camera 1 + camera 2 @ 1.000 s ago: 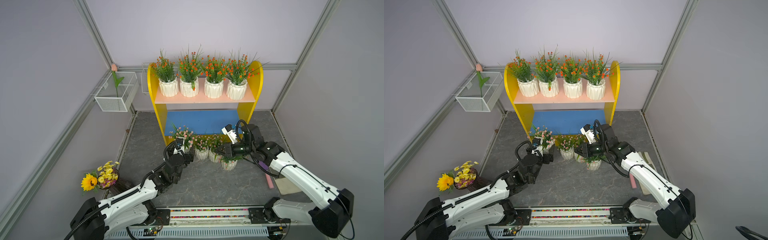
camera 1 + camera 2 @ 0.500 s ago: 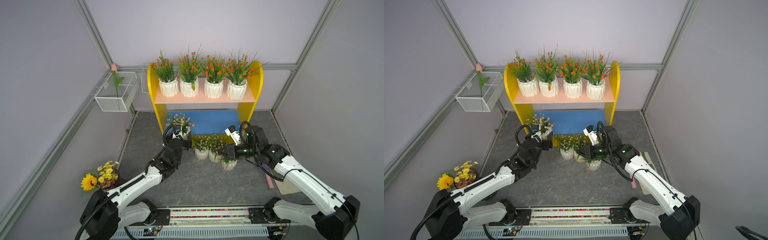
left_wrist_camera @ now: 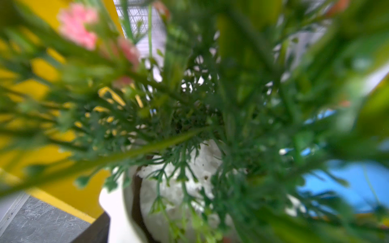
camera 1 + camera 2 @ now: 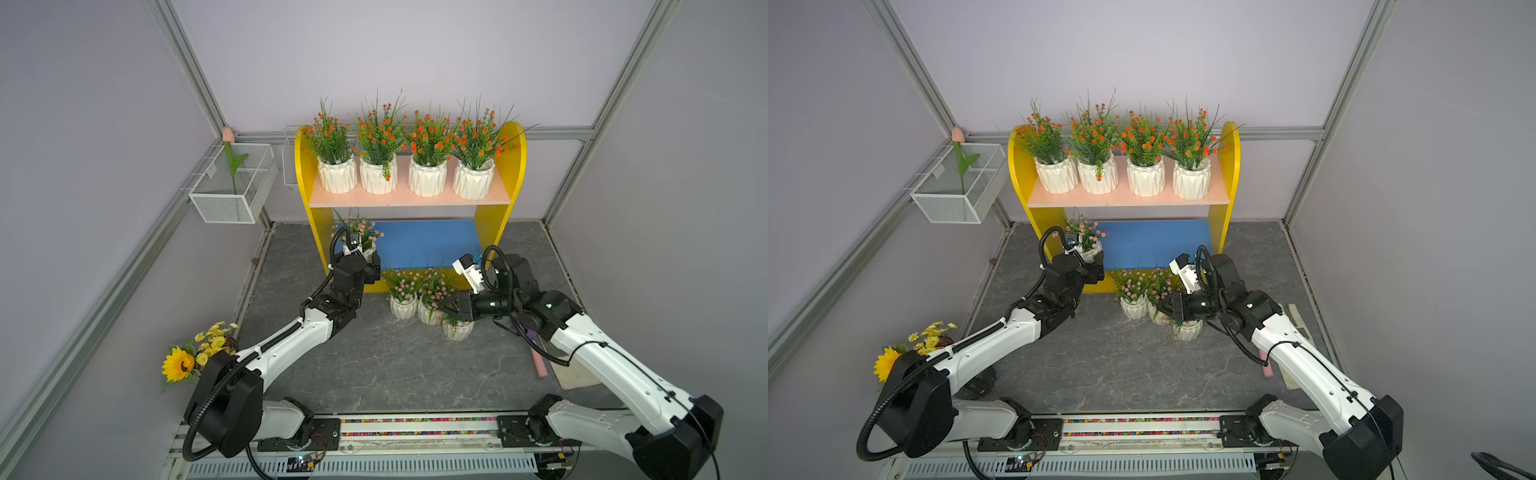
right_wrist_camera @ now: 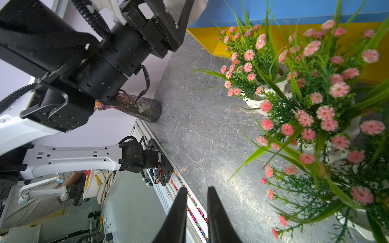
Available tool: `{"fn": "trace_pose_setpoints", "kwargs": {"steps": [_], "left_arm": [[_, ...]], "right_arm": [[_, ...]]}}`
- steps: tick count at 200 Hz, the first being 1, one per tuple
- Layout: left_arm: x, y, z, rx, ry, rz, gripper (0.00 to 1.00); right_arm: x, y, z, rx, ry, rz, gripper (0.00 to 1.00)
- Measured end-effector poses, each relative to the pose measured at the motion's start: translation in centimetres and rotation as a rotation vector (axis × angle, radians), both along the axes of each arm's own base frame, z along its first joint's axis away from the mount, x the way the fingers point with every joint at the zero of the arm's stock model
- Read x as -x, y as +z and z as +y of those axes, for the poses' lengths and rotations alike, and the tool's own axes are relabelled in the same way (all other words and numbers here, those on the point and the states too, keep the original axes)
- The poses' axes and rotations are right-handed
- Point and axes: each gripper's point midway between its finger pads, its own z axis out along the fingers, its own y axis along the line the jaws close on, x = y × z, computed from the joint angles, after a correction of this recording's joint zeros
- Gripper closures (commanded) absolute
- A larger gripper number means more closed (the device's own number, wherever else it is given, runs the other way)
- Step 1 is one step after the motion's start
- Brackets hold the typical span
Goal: Place the baby's breath potted plants on the rack by color
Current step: Place the baby's breath potted plant on the rack.
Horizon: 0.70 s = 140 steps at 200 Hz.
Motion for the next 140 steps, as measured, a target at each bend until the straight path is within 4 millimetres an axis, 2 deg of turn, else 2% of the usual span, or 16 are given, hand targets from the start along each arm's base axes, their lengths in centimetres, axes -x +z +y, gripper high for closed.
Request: {"fn": "trace_pose_setpoints", "kwargs": {"steps": [59,140], "left_arm": [[-2.5,-1.7,0.4,-0.009,0.045,0.034,0.61],[-5.7,-2.3,1.3,0.010,0.112,0.045,0.61]], "right_arm": [[0.6,0.5,-0.6,-0.003,-0.011,-0.012,0.78],[0.8,-0.3,-1.3,0.015,-0.028,0.004,0.78]]}}
